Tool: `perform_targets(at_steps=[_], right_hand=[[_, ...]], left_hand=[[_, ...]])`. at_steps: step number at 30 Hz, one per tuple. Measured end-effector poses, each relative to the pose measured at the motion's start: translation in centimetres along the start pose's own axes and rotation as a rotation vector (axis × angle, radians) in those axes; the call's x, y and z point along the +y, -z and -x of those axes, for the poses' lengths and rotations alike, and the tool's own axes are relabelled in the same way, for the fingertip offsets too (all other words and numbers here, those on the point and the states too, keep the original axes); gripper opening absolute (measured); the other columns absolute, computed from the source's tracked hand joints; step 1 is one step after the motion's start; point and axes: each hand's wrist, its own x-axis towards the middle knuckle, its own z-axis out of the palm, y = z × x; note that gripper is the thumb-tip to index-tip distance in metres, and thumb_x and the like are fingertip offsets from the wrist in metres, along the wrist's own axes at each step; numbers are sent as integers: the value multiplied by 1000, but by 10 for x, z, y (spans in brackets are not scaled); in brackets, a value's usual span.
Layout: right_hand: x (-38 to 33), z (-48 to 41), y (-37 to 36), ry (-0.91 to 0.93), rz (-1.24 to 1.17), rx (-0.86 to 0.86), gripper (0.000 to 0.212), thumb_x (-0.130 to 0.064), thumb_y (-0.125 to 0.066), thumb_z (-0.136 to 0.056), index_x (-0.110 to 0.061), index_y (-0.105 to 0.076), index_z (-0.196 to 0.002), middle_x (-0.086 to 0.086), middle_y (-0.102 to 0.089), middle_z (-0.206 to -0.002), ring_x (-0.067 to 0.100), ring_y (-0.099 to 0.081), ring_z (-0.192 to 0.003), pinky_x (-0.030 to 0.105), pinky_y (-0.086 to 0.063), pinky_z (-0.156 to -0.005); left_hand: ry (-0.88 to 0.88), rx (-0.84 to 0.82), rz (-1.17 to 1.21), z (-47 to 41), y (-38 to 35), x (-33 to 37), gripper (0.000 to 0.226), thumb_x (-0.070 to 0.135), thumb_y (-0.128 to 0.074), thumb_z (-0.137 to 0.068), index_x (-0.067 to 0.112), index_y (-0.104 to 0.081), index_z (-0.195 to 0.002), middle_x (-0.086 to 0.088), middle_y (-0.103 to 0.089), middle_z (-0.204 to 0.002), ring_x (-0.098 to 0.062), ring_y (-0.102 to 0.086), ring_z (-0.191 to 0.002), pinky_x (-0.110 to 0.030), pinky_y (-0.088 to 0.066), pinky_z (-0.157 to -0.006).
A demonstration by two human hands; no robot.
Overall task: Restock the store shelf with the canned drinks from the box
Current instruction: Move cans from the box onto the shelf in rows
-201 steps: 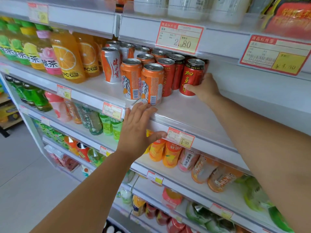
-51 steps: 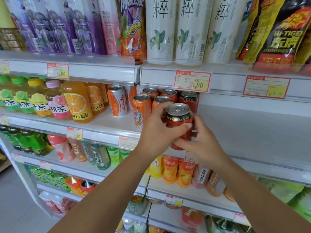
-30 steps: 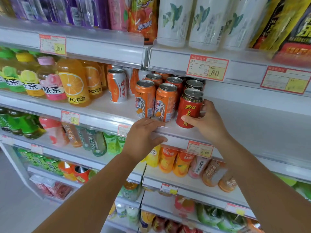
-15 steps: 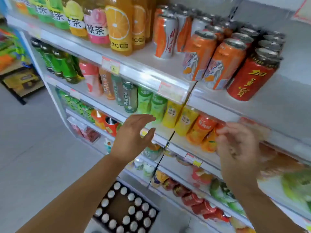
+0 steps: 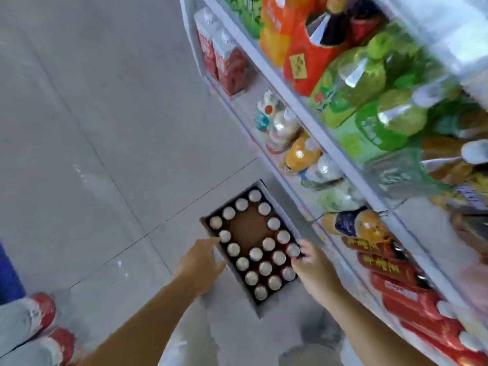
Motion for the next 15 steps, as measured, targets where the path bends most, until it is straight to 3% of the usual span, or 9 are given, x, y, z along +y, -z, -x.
perform_targets(at_steps=[3,6,10,13,15], right_hand=[[15,-89,-50,8,39,28,39,-25,-57,-86,-17,-54,-124,2,-62,-112,20,-58,-107,37,-47,-91],[43,-173,-95,37,80,18,52,-23,-61,-87,-19,-46,-137,-4,-54,-123,17,-52,-118,27,-37,-91],[79,-260,-138,179,226,108,60,-23,-66,-86,-13,-42,-141,5,-53,-132,25,-49,-121,35,-38,-102],[92,-306,-162,260,338,193,68,-29,-67,-85,-12,-36,-143,9,-45,-140,26,-41,-130,41,-39,-105],[94,-327,-176,279,352,241,75,-31,-70,-82,-14,-32,-145,10,-36,-146,27,-37,-134,40,-38,-107]], left_hand=[[23,4,18,-82,-53,-29,49,45,-62,-86,37,-46,-132,8,-53,-132,-19,-55,-116,-36,-45,-97],[-18,56,59,-161,-99,-47,59,43,-63,-88,33,-39,-141,5,-47,-140,-19,-49,-123,-36,-41,-103],[-159,155,41,-256,-145,-50,63,40,-64,-89,22,-37,-142,1,-41,-145,-21,-39,-133,-37,-36,-108],[-282,239,33,-306,-166,-42,72,38,-66,-88,20,-31,-147,0,-35,-150,-20,-30,-139,-35,-28,-114],[-324,295,-6,-328,-177,-36,78,37,-67,-86,19,-27,-150,-2,-36,-149,-22,-32,-136,-39,-31,-113]])
